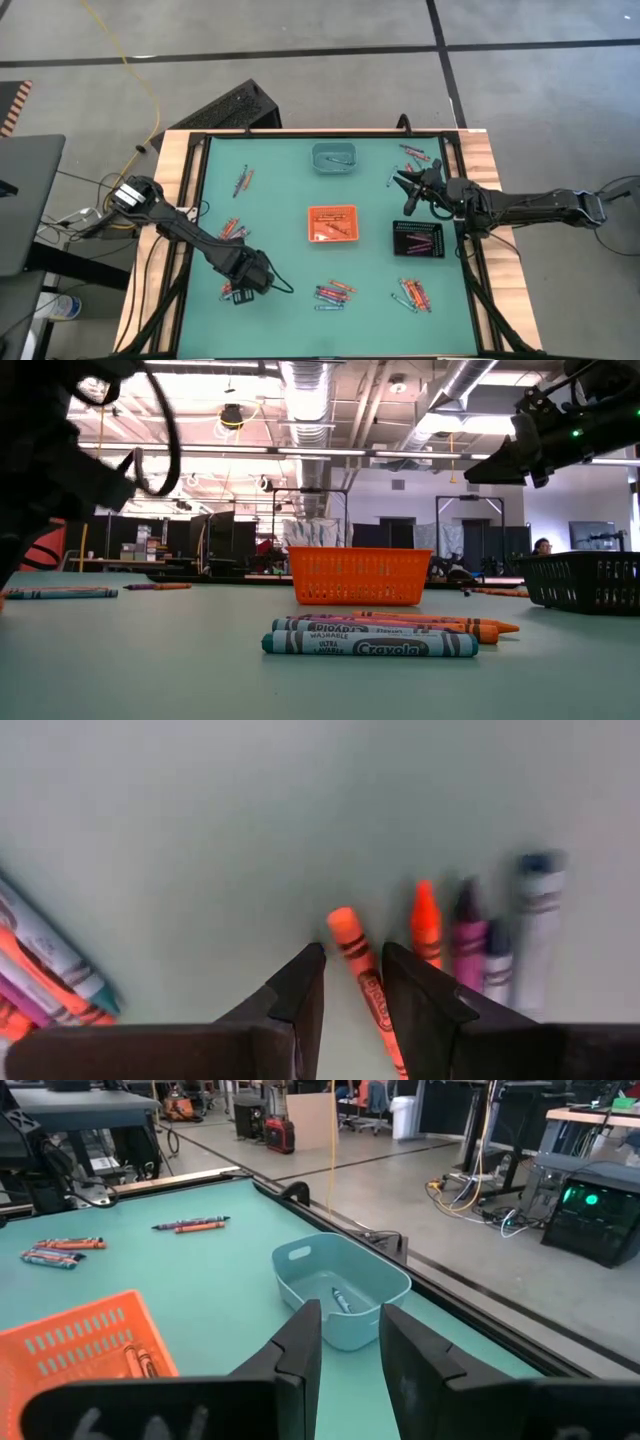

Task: Sort crayons
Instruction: Put the orange crayon into the orange bin

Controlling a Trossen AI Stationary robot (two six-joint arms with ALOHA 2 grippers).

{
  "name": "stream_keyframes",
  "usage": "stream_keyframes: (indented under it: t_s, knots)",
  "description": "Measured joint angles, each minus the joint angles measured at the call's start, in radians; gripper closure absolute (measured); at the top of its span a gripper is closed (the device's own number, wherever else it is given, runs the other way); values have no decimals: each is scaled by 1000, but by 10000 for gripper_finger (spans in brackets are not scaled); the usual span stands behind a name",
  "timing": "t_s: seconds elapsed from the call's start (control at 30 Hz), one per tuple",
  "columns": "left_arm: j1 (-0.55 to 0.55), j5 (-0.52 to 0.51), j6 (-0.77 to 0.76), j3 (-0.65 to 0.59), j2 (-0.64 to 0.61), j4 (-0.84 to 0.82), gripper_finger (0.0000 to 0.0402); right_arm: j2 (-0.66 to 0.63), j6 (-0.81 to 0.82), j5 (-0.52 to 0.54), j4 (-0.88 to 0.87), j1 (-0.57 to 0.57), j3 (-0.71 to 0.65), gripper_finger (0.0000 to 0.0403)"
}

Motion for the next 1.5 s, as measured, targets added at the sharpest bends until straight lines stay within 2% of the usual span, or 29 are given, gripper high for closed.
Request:
stream_keyframes:
  t_s: [0.33,0.43,0.67,0.83,1.07,1.23,1.37,1.5]
  knots:
    - [0,7,-8,-56,-6,57,312,0,0,0,1,0,0,295]
    - [0,5,9,-58,-6,80,327,0,0,0,1,0,0,295]
    - [18,-21,23,-59,-5,99,390,0,0,0,1,0,0,295]
    - [35,-76,56,-40,0,96,386,0,0,0,1,0,0,295]
    - [97,-270,228,81,8,148,385,0,0,0,2,0,0,295]
    - [164,-382,442,213,7,163,385,0,0,0,6,0,1,295]
    - [244,-410,649,308,4,256,385,0,0,0,5,0,1,295]
    - [332,-347,798,341,2,438,385,0,0,0,5,0,1,295]
